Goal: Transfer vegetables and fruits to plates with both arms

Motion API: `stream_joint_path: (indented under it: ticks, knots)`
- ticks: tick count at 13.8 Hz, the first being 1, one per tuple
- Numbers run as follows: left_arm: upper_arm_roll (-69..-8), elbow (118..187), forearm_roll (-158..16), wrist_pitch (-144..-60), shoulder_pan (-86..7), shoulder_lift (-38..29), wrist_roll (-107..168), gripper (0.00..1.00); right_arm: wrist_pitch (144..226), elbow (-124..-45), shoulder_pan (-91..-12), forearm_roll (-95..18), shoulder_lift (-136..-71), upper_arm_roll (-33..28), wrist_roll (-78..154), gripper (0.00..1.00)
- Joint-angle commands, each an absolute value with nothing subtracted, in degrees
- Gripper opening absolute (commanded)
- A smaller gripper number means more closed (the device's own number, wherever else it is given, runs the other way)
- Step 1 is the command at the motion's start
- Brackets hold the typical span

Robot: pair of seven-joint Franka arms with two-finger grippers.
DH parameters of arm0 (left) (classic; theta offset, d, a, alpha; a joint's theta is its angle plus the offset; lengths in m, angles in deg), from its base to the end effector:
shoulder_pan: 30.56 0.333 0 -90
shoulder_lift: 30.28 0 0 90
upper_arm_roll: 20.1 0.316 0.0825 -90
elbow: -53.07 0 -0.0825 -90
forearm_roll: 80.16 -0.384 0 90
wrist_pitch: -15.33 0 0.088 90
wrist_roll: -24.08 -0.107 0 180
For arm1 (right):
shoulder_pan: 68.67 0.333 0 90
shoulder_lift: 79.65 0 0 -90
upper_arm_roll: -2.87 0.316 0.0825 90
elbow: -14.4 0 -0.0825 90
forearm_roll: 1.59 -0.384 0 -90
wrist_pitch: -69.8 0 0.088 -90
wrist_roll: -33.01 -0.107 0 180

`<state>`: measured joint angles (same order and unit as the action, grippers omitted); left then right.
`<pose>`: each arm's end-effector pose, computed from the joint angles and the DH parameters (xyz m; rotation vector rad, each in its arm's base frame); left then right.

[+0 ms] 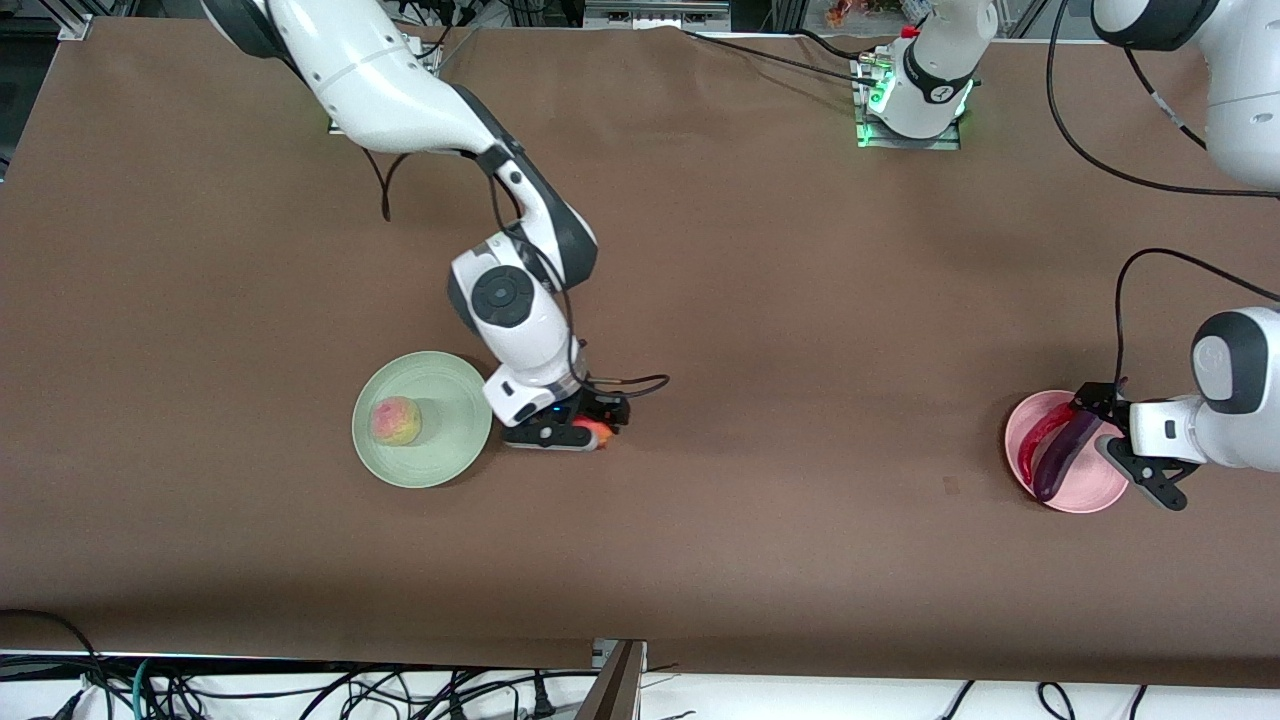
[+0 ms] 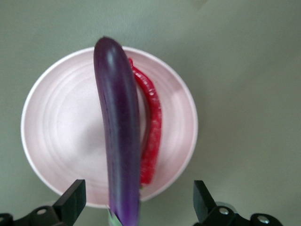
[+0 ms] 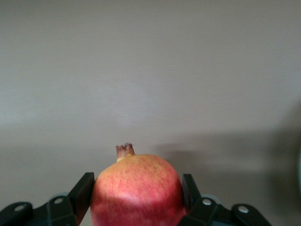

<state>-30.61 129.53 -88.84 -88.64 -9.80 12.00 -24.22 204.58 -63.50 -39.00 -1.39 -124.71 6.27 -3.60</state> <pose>0.6894 0.1645 0.2788 2.8390 -1.0159 -0.3341 0.6402 0.4042 0.2721 -2.9817 0.1213 -0.2232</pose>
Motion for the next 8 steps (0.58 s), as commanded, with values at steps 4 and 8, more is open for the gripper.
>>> stream_joint_path:
  ticks: [4,8]
  knots:
    - [-35.11,130.68,-88.86,-73.73,-9.64,-5.02,-4.15,1.0,186.81,-65.84,-48.09,-1.15,-119.91,6.74,6.98,0.16]
    - [-36.71,131.03,-86.76,-63.0,-9.55,-17.94,5.95,1.0,185.64,-69.97,-50.48,-1.15,-119.56,6.04,10.16,0.16]
